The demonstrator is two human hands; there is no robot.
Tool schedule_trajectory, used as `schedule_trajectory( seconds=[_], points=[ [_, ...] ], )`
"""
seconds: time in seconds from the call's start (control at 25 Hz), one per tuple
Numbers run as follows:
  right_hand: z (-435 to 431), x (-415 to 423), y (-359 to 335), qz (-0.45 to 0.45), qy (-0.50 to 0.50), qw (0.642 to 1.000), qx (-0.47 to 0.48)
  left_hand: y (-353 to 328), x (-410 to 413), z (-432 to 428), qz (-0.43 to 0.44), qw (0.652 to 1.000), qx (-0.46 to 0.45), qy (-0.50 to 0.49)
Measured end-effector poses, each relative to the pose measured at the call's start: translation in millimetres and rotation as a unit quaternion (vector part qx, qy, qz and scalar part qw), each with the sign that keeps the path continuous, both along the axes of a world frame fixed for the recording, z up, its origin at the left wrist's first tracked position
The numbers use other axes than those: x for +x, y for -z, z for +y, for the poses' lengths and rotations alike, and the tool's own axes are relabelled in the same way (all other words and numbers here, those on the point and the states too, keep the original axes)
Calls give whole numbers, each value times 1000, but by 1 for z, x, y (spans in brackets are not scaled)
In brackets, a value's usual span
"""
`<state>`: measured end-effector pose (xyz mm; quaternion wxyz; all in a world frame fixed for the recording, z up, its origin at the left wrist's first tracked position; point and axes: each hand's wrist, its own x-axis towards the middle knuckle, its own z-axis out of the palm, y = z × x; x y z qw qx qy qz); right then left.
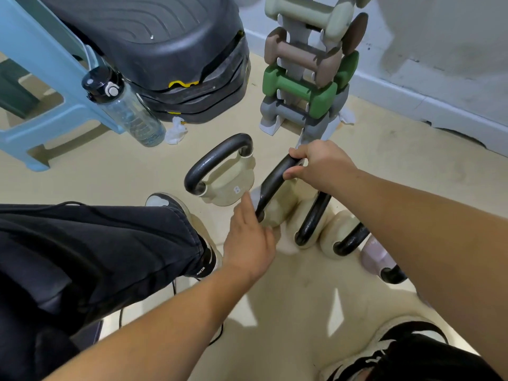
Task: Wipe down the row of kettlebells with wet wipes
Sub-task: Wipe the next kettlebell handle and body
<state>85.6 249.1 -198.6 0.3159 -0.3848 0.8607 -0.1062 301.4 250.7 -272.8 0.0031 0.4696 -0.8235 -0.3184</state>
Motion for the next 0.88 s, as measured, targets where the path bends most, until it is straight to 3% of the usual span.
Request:
schedule_trajectory(
  seconds=[0.12, 0.28, 0.44, 0.52, 0.6, 0.72, 0.8, 0.88],
  points=[
    [1, -1, 1, -8, 1, 1000, -8, -3, -25, 6, -2, 1000, -1, -22],
    [2, -14, -2, -16, -39, 999, -23, -19, -58, -25, -48, 978, -130, 154],
    [6, -23, -3, -44, -31, 998, -34, -13, -38, -31, -41, 899, -293, 325],
    [4, -21, 0, -36, -34, 998, -33, -17, -45, -43, 59, 919, -249, 301],
    [3, -19, 1, -37, -34, 998, -35, -21, -58, -49, 68, 951, -197, 226],
    [1, -21, 2, -53, -4, 998, -41, -15, -69, -44, -45, 970, -186, 150],
    [1, -29, 6, -37, 13, 999, -32, -10, -82, -43, -172, 929, -249, 212],
    [1, -40, 10, -17, 29, 999, -19, -17, -110, -51, -240, 894, -302, 229]
  ],
)
